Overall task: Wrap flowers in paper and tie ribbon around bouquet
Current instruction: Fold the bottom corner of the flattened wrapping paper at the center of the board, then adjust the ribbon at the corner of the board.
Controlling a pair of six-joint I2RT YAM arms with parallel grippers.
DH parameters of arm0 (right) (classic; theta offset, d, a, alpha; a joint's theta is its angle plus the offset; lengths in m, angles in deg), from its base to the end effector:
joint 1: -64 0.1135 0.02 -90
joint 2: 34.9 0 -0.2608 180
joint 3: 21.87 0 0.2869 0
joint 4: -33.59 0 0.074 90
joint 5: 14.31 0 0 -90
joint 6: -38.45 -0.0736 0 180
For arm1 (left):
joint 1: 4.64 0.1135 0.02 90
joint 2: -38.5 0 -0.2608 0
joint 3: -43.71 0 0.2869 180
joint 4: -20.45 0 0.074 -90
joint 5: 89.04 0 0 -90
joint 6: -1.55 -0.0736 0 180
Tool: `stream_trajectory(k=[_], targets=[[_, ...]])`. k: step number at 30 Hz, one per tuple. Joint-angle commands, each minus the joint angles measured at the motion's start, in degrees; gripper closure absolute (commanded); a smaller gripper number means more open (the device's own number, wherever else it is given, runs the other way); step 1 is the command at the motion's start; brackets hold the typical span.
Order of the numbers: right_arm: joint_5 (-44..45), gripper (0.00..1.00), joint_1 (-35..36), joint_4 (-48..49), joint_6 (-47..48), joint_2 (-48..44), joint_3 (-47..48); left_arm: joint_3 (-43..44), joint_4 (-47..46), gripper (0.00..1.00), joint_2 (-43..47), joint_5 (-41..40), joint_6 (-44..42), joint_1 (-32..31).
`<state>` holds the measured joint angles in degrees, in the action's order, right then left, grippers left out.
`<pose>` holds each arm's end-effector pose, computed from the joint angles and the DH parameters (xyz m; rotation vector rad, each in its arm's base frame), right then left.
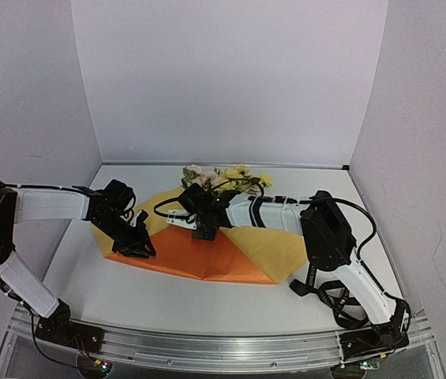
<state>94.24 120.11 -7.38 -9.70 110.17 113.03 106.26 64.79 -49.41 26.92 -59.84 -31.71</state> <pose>0.3576 0.4903 0.1002 -1.7323 1.6914 -0.2858 0.2688 -0.1736 0.1198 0.0813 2.9250 -0.8403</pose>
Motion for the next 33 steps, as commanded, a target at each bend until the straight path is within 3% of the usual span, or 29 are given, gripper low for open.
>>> stream_trajectory(k=[1, 4, 6, 9, 12, 19, 25, 27, 29, 33], targets=[[1.5, 0.92, -0.1, 1.0, -1.4, -3.9, 0.3, -1.0, -1.9, 0.76, -1.9, -0.1, 0.3, -0.3], [1.5, 0.85, -0.1, 0.5, -2.8, -4.5, 0.1, -1.7, -2.4, 0.77, -3.5, -0.7, 0.4, -0.3], [1.4, 0.74, -0.1, -0.8, -4.4, -5.5, 0.0, -2.5, -3.0, 0.77, -4.1, -0.9, 0.7, -0.3], [1.2, 0.45, -0.1, -2.5, -7.9, -9.0, -2.7, -3.2, -4.4, 0.78, -4.7, -0.8, 1.5, -0.3], [1.0, 0.24, -0.1, -3.3, -13.3, -15.0, -8.2, -3.3, -4.8, 0.78, -4.7, -1.0, 1.9, -0.3], [2.6, 0.02, -0.1, -7.2, -34.5, -32.8, -24.9, -3.7, -6.7, 0.78, -5.5, -0.2, 2.6, -0.3], [8.4, 0.02, -0.8, -10.9, -53.6, -47.3, -43.1, -3.7, -7.0, 0.78, -5.4, 0.0, 2.3, -0.3], [6.1, 0.05, -1.6, -11.3, -61.5, -52.3, -49.2, -3.7, -7.1, 0.78, -5.4, 0.0, 2.2, -0.3], [2.0, 0.13, -2.6, -11.3, -68.7, -55.1, -54.4, -3.6, -7.2, 0.78, -5.7, 0.1, 2.1, -0.3], [-2.8, 0.4, -3.0, -11.4, -76.6, -57.2, -62.1, -3.0, -7.2, 0.79, -6.3, 0.2, 2.0, -0.3]])
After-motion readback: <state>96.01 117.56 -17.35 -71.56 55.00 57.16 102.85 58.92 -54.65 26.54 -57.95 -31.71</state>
